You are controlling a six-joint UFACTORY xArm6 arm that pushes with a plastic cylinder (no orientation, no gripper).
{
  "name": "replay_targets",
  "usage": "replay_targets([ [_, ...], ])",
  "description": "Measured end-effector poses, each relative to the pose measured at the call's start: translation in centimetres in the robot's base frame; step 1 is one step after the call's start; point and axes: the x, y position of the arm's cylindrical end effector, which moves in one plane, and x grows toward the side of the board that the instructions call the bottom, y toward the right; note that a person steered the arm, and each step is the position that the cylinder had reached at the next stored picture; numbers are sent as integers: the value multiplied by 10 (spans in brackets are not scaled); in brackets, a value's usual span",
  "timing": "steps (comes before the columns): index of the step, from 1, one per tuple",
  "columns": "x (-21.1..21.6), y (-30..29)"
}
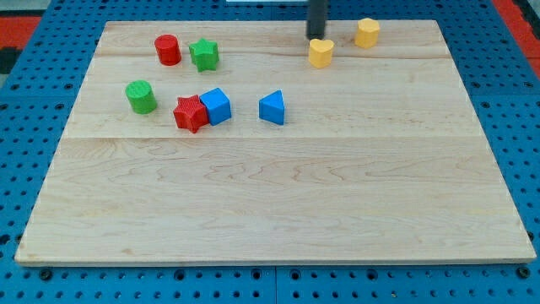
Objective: Move the yellow heart at the bottom left side of the yellow hexagon
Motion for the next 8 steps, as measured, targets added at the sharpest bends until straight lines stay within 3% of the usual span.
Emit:
replay_targets([
  [3, 3, 65],
  [4, 8, 40],
  [6, 56, 34],
  [8, 59, 24],
])
